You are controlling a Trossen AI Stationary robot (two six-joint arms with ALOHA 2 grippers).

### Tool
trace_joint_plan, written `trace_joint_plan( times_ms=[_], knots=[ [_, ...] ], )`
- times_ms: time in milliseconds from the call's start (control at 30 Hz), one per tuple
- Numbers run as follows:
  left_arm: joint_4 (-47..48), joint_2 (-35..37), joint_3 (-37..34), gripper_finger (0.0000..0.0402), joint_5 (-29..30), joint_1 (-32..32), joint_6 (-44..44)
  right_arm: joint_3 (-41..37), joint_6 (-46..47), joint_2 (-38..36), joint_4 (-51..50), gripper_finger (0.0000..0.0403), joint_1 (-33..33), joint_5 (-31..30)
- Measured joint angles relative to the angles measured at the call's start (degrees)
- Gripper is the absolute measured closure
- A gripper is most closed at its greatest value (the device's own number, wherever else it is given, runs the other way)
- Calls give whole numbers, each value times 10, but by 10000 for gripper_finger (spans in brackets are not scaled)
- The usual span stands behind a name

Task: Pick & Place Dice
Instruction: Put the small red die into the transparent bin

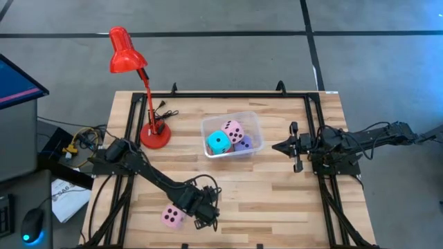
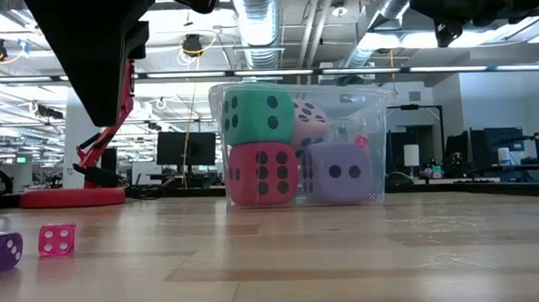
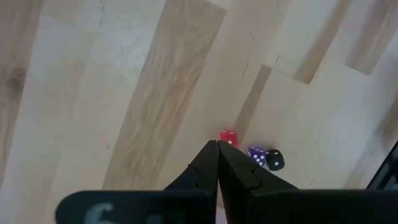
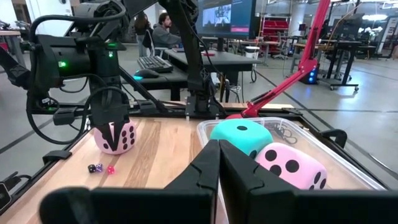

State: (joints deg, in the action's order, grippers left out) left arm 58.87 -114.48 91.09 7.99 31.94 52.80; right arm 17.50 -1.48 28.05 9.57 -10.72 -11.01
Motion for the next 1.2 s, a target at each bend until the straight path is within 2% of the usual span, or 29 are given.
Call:
trace_joint_plan(
  times_ms=[300,567,733,867,1033,1200],
  knots=[
    [-14,0,0,393,0,0,1,0,0,0,-1,398,0,0],
    [-14,0,0,308,10,-2,-1,0,0,0,-1,398,0,0],
    [-14,0,-1,257,11,-1,-46,0,0,0,-1,398,0,0],
    [-15,1,-1,223,11,2,-48,0,0,0,-1,398,0,0],
    [-21,1,-1,198,11,2,-41,0,0,0,-1,398,0,0],
    [-38,1,-1,190,11,2,-42,0,0,0,-1,398,0,0]
  ],
)
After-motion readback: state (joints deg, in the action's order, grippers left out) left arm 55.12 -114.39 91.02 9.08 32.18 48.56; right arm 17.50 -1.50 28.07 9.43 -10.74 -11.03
